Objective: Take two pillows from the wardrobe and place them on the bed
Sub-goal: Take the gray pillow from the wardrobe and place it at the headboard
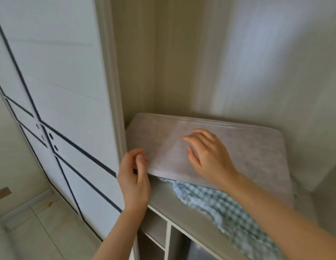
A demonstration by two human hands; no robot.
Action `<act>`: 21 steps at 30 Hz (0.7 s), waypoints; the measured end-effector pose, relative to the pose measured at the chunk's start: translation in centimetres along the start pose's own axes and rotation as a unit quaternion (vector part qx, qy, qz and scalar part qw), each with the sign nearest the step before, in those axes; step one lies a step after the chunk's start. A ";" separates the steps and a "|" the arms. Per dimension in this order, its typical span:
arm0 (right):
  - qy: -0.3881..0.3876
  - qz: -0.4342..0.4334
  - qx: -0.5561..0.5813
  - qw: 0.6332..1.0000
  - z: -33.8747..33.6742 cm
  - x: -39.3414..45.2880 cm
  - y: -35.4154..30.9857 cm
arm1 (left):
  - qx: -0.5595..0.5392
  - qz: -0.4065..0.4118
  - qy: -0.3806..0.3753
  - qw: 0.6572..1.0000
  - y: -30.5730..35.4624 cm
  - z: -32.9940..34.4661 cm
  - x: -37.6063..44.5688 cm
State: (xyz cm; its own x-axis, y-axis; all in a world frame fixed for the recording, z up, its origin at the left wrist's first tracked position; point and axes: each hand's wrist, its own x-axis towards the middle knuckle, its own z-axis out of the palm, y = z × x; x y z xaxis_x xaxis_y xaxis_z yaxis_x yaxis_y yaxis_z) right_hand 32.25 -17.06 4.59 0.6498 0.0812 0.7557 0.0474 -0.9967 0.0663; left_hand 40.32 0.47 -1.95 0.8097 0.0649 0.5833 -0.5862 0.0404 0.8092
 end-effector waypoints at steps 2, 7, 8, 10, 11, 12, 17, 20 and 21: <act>-0.027 0.043 -0.013 0.999 -0.2 -2.3 2.5 | 0.000 -0.027 -0.048 0.998 -0.3 2.6 -2.0; -0.059 0.111 -0.046 0.991 -0.6 -5.7 7.4 | 0.050 -0.103 -0.143 0.983 -2.3 8.3 -3.8; -0.068 0.123 -0.051 0.989 -0.4 -6.0 8.3 | 0.064 -0.115 -0.162 0.978 -2.8 9.3 -3.9; -0.094 0.146 -0.063 0.983 0.1 -6.5 9.8 | 0.120 -0.114 -0.205 0.965 -4.2 11.1 -3.7; -0.108 0.153 -0.070 0.980 0.4 -6.5 10.6 | 0.157 -0.092 -0.233 0.955 -4.9 12.0 -3.5; -0.122 0.156 -0.079 0.977 0.9 -6.4 11.4 | 0.188 -0.064 -0.260 0.945 -5.6 12.8 -3.2; -0.188 0.177 -0.113 0.959 4.9 -3.8 15.6 | 0.281 0.041 -0.349 0.893 -9.0 17.4 -0.9; -0.235 0.201 -0.133 0.942 8.0 -1.9 18.2 | 0.332 0.066 -0.402 0.851 -11.7 18.8 -0.1; -0.248 0.201 -0.142 0.937 9.0 -1.3 19.0 | 0.349 0.085 -0.408 0.840 -12.3 19.0 -0.1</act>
State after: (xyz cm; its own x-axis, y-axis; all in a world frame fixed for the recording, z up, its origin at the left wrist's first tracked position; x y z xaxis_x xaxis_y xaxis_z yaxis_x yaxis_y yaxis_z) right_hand 39.19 -36.16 -1.01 0.8476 -0.3850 0.3652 -0.4358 -0.8977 0.0652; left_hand 48.02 -18.95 -10.57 0.6328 -0.7054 0.3193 -0.7664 -0.5120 0.3879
